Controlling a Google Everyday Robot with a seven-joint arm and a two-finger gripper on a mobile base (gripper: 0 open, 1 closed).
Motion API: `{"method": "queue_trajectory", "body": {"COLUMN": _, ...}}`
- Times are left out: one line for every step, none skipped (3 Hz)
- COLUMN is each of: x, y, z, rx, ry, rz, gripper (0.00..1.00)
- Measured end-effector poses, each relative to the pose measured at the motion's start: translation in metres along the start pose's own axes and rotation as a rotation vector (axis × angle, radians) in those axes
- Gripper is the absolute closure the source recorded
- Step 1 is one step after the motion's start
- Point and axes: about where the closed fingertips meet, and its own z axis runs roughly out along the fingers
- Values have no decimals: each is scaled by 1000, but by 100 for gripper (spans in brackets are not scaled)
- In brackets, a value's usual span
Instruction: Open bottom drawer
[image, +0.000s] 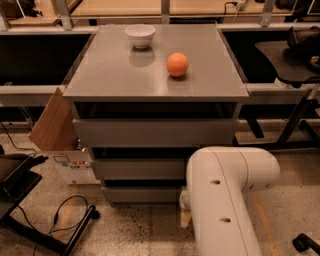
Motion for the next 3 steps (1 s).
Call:
{"method": "queue_trajectory", "body": {"x": 1, "y": -14, "z": 8, "rx": 43, "ry": 14, "rz": -2, "gripper": 0}}
{"method": "queue_trajectory", "body": {"x": -5, "y": -13, "z": 38, "rx": 56, "ry": 32, "rz": 13, "gripper": 0}}
{"method": "queue_trajectory", "body": {"x": -11, "y": -19, "z": 46, "rx": 64, "ry": 33, "rz": 19, "gripper": 0}}
